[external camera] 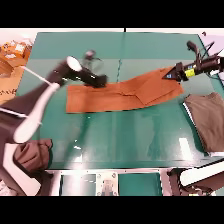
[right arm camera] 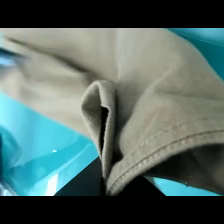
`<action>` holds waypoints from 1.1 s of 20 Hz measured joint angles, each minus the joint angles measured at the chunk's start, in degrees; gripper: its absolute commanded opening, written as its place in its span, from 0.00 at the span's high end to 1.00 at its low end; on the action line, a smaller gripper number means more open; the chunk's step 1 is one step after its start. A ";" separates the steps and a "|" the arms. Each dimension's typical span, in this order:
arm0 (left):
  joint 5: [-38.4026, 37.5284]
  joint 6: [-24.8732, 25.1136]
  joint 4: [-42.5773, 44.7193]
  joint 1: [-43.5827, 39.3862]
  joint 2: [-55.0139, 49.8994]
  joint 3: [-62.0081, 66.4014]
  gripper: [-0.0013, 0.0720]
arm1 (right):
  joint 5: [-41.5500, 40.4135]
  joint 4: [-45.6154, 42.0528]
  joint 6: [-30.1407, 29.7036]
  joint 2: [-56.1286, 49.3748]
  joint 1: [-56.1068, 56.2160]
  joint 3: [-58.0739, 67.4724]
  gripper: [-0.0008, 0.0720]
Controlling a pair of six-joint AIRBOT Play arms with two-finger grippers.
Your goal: Fold the shirts.
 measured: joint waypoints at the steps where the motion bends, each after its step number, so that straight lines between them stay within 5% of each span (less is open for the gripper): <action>1: 2.10 0.87 -1.99 -2.78 -2.08 0.52 0.96 | 0.37 -0.02 1.49 2.29 1.18 0.26 0.97; 9: 3.28 3.93 -13.51 -11.17 -14.29 9.62 0.96 | 1.20 -0.37 9.11 10.25 7.65 1.05 0.97; 13: -8.90 5.07 -12.11 -7.28 -15.32 16.17 0.96 | 0.61 -0.44 10.38 10.78 8.55 1.07 0.97; 17: -23.96 3.39 -1.66 0.70 -13.46 24.09 0.96 | -2.97 -0.04 11.54 10.67 11.89 1.07 0.97; 22: -32.63 1.75 7.61 12.52 -6.56 26.60 0.96 | -12.96 1.75 12.11 4.98 24.37 1.07 0.97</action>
